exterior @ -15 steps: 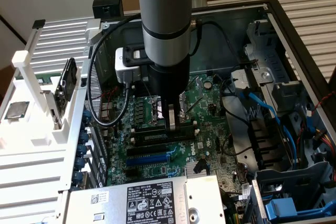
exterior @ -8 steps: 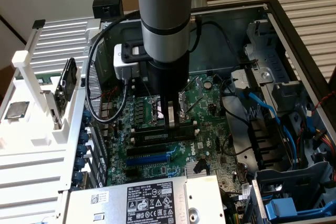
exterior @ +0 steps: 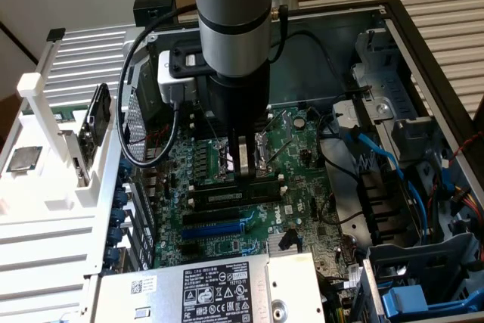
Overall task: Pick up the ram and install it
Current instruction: 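Insert the ram into the slot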
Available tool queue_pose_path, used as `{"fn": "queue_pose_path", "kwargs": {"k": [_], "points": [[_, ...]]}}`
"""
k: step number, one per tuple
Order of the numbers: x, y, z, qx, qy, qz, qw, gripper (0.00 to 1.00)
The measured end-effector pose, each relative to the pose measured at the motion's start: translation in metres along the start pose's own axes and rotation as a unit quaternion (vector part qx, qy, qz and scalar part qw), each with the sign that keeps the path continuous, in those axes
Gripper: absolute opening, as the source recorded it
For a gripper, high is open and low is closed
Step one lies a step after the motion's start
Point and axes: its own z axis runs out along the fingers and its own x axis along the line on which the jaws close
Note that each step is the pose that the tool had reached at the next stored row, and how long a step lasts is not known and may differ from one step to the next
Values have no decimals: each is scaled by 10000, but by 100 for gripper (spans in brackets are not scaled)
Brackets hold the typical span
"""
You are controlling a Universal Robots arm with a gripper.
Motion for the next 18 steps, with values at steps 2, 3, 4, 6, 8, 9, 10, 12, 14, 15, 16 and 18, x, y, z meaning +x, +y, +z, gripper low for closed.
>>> {"fn": "queue_pose_path", "kwargs": {"k": [2,3,4,6,8,9,10,12,14,15,16,18], "points": [[0,0,0,0,0,0,10000,17],[0,0,0,0,0,0,10000,11],[0,0,0,0,0,0,10000,10],[0,0,0,0,0,0,10000,10],[0,0,0,0,0,0,10000,10],[0,0,0,0,0,0,10000,10],[0,0,0,0,0,0,10000,10],[1,14,-1,1,1,1,10000,10],[1,47,3,10,0,0,10000,10],[1,61,5,12,0,0,10000,10],[1,69,6,13,-1,-1,10000,10],[1,69,6,12,0,-1,10000,10]]}}
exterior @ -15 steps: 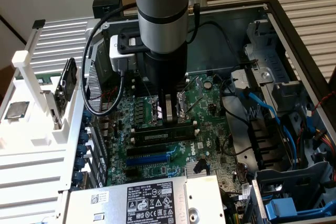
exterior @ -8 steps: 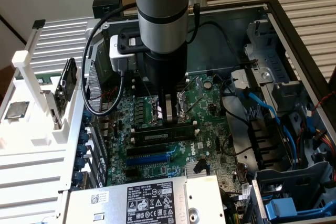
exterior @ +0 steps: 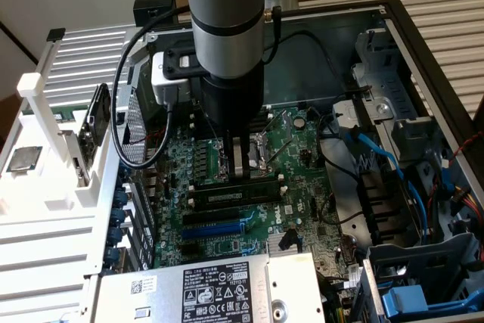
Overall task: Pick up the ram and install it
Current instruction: 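Insert the ram into the slot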
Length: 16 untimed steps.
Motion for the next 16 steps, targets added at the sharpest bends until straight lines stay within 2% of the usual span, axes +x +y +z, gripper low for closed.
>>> {"fn": "queue_pose_path", "kwargs": {"k": [2,4,8,10,11,14,16], "points": [[-5,1,5,0,7,0,10000,10],[-33,1,14,1,36,0,10000,10],[-94,1,24,1,158,1,9999,10],[-116,2,30,2,239,1,9997,10],[-118,2,32,2,261,1,9997,10],[-127,1,38,2,280,2,9996,10],[-140,0,51,3,280,1,9996,10]]}}
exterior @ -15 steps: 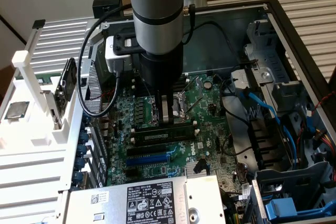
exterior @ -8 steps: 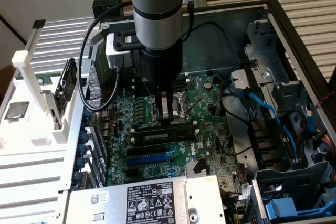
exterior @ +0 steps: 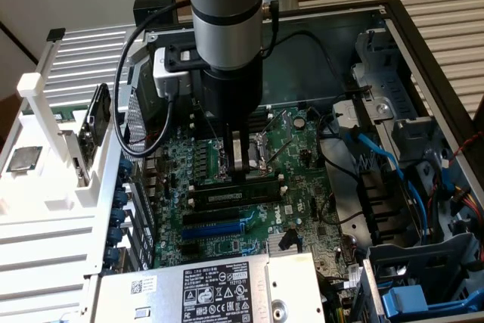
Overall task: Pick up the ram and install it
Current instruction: 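Insert the ram into the slot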
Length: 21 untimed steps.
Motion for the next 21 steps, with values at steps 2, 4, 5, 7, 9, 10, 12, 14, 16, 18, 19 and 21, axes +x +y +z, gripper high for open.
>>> {"fn": "queue_pose_path", "kwargs": {"k": [2,4,5,7,9,10,12,14,16,18,19,21], "points": [[-7,0,11,1,0,0,10000,10],[-13,0,25,1,0,0,10000,10],[-15,-1,33,2,-1,-1,10000,10],[-15,0,45,3,1,0,10000,10],[-15,0,51,3,5,-1,10000,10],[-15,0,55,3,8,-1,10000,10],[-16,-4,57,4,20,-1,10000,10],[-15,-16,58,3,38,-8,10000,10],[-18,-23,59,3,46,-19,10000,10],[-19,-25,59,3,50,-33,10000,10],[-19,-26,60,3,51,-37,10000,10],[-20,-26,62,3,55,-41,10000,10]]}}
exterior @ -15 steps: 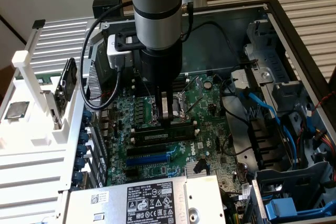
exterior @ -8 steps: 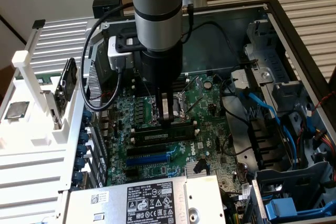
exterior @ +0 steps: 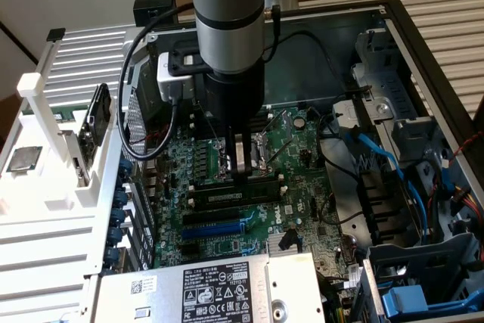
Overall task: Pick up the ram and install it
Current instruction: 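Insert the ram into the slot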
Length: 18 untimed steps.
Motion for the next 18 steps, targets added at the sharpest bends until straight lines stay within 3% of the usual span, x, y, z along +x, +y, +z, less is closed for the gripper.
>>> {"fn": "queue_pose_path", "kwargs": {"k": [18], "points": [[1,0,36,2,4,-9,10000,10]]}}
